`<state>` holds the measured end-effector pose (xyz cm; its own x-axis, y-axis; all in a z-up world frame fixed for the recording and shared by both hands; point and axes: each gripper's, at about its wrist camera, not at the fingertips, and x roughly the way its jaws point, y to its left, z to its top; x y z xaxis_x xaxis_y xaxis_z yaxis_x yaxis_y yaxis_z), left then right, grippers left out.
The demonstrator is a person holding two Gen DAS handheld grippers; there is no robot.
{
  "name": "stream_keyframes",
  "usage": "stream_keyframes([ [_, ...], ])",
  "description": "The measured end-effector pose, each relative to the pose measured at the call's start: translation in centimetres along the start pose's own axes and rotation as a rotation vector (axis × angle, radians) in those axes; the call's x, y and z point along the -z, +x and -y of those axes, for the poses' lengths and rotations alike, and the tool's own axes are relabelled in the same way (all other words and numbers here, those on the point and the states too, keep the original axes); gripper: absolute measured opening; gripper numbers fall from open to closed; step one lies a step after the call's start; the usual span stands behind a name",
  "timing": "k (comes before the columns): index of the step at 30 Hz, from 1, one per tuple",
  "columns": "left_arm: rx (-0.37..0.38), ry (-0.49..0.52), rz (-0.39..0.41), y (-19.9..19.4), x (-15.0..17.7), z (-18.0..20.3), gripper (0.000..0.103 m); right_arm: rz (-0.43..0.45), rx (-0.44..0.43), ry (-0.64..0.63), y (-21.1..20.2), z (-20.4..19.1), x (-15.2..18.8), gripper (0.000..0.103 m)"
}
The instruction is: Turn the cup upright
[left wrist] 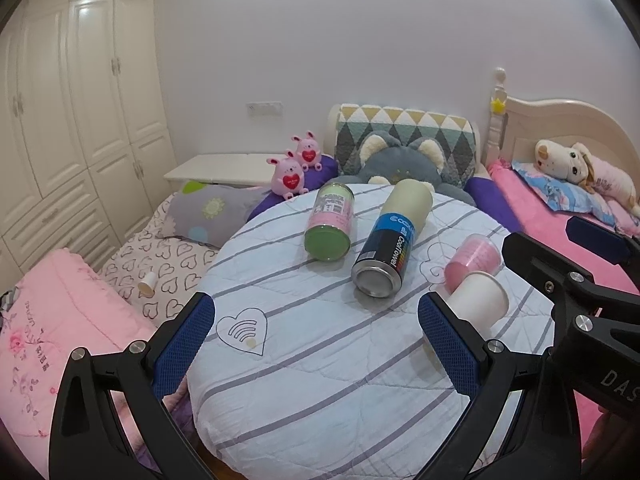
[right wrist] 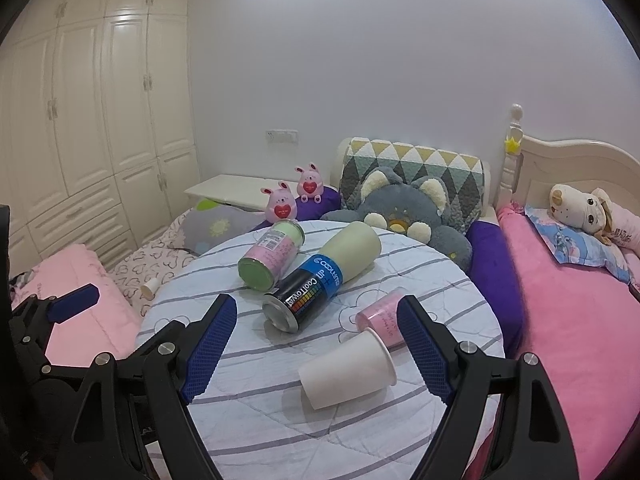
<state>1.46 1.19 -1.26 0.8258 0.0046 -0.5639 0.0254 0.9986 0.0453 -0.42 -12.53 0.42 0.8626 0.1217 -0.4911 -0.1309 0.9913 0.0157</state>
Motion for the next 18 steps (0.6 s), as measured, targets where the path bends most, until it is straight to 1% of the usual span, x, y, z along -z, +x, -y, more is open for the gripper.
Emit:
stream_keyframes([
  [18, -0.018, -0.016, -0.029, 2.0, -0.1, 0.0, 0.103, -0.025, 0.001, 0.014, 1.5, 0.8, -0.2, 0.084],
])
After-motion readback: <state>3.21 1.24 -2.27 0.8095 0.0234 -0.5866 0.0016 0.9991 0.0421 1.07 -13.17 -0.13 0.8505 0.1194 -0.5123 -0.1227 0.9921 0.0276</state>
